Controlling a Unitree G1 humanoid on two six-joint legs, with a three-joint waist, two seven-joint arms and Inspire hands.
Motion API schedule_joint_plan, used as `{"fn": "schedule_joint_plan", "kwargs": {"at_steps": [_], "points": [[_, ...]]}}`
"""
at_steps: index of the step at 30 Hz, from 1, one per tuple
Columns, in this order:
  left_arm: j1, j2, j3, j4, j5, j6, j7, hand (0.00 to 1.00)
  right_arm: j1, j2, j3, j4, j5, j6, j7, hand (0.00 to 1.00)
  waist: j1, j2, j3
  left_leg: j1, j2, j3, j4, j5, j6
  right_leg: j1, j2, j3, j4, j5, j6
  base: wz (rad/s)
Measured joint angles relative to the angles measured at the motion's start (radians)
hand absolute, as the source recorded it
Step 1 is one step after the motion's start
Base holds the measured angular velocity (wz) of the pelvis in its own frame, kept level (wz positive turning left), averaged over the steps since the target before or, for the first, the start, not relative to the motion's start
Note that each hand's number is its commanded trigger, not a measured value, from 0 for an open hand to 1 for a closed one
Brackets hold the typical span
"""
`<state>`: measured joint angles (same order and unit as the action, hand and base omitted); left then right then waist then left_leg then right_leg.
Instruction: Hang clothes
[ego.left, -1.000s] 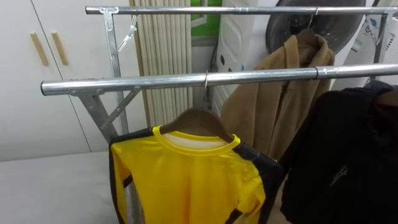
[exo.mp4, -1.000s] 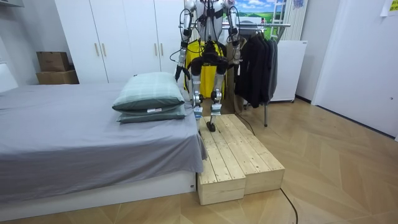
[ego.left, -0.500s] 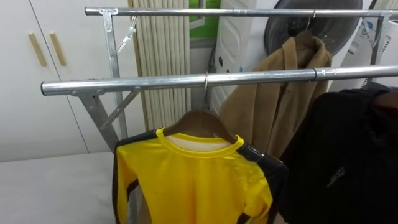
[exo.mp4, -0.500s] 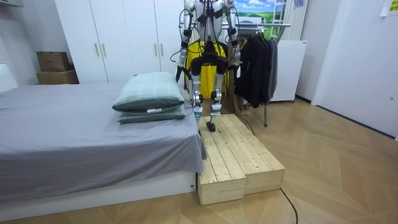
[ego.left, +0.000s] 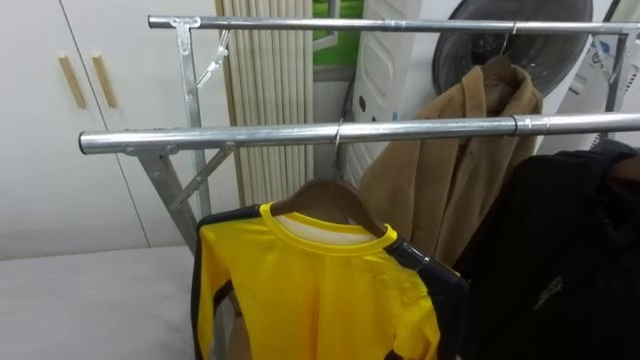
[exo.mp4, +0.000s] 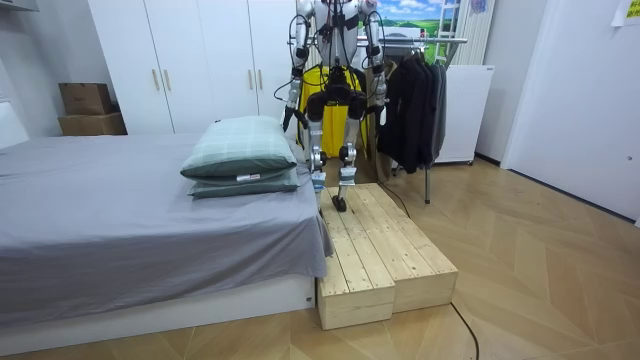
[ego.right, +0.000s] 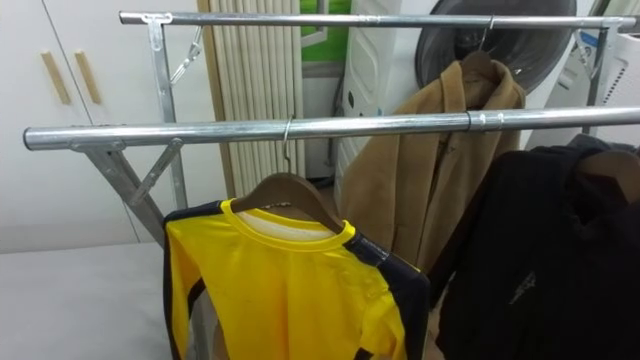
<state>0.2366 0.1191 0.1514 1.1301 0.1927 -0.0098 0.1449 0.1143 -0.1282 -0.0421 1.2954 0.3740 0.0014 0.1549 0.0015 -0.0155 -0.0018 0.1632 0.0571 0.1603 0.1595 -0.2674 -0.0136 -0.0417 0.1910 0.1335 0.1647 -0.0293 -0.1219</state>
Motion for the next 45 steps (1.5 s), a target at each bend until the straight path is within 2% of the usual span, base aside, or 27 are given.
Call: {"fn": "schedule_joint_plan", "kwargs": {"at_steps": [10,25,34,39,42,45], "points": [[-0.006,-0.011,-0.011,0.0,0.018,0.014,0.022,0.0,-0.008,-0.003,0.001,0.0,-0.031,0.0,-0.013,0.0,0.0,0.012,0.0029,0.0,-0.001,-0.002,0.001,0.003,-0.005,0.0,0.001,0.005,0.002,-0.001,-0.001,0.0],[-0.011,-0.013,-0.012,0.0,0.02,0.018,0.022,0.0,-0.008,-0.004,0.001,-0.002,-0.034,-0.001,-0.013,0.0,0.0,0.017,0.002,0.0,-0.001,-0.005,0.0,0.003,-0.005,-0.001,0.001,0.005,0.002,-0.001,-0.002,0.0],[-0.013,-0.014,-0.019,0.0,0.019,0.018,0.02,0.0,-0.014,-0.01,0.022,-0.013,-0.044,-0.011,-0.014,0.0,0.001,0.015,0.0068,-0.003,-0.001,-0.006,0.001,0.001,-0.002,-0.004,0.001,0.005,0.004,-0.003,0.001,0.0],[-0.006,-0.013,-0.02,0.0,0.018,0.013,0.019,0.0,-0.017,-0.027,0.081,-0.087,-0.12,-0.012,-0.013,0.0,0.006,0.015,0.0054,-0.017,0.0,-0.013,0.008,0.001,-0.003,-0.015,-0.003,-0.014,0.006,-0.004,-0.004,0.02],[-0.009,-0.012,-0.023,-0.001,0.017,0.01,0.022,0.0,-0.03,-0.027,0.103,-0.1,-0.157,-0.021,-0.013,0.0,0.007,0.018,0.0018,-0.028,-0.002,-0.042,0.015,0.001,-0.004,-0.015,-0.004,-0.019,0.005,-0.007,-0.008,0.21],[-0.011,-0.012,-0.041,0.0,0.022,0.005,0.021,0.0,-0.044,-0.036,0.109,-0.101,-0.217,-0.02,-0.013,0.0,0.023,0.024,0.0023,-0.04,-0.003,-0.067,0.038,0.002,-0.005,-0.015,-0.018,-0.061,0.007,-0.008,-0.02,0.28]]}}
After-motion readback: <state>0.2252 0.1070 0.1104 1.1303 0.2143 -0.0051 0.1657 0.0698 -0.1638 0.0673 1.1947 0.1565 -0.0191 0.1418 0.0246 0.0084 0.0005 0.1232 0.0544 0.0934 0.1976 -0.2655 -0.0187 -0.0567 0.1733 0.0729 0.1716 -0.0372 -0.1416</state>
